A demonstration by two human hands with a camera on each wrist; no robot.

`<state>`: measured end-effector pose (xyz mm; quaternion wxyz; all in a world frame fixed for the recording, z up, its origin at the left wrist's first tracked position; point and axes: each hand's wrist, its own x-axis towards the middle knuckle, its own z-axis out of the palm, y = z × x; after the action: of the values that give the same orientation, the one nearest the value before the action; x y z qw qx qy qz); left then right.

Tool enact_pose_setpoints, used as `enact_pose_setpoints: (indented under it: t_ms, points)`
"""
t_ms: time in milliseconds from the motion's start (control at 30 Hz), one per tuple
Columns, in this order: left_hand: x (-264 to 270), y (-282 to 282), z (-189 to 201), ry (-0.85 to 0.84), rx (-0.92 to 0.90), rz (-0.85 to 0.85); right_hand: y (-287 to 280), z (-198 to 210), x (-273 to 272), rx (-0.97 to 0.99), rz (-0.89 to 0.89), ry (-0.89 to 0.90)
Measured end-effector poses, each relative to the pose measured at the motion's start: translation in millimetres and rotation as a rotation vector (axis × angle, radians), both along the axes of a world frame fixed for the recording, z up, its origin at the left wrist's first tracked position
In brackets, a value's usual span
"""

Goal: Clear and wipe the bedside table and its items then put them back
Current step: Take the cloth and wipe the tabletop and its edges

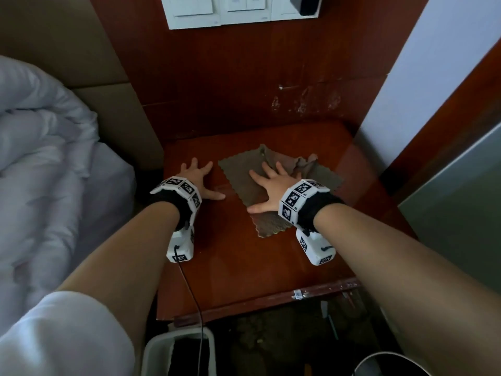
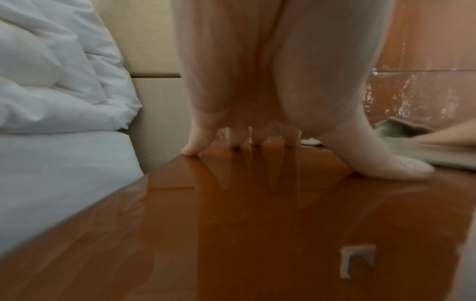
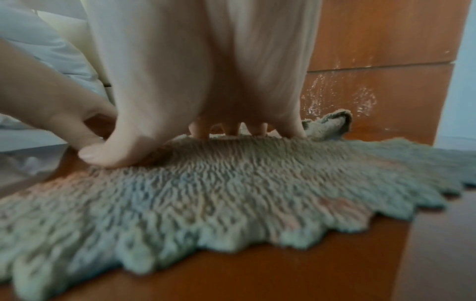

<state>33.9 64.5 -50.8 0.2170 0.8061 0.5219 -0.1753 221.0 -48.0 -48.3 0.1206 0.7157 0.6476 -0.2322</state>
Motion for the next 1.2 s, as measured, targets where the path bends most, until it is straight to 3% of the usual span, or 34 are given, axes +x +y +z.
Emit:
enact_pose_setpoints:
  t_ms: [300, 467, 600, 1200]
  points:
    - [9, -35, 2, 0.019, 0.022, -0.038, -53, 1, 56, -0.015, -0.149, 0.035]
    - [61, -77, 5, 0.002, -0.008, -0.216, -81, 2, 88, -0.006, -0.256, 0.022]
    - [96, -92, 3, -0.004, -0.025, -0.240, -101, 1, 109, -0.014, -0.303, 0.022]
    - [99, -93, 4, 0.045, -0.020, -0.212, -132, -4, 111, -0.004, -0.257, 0.001]
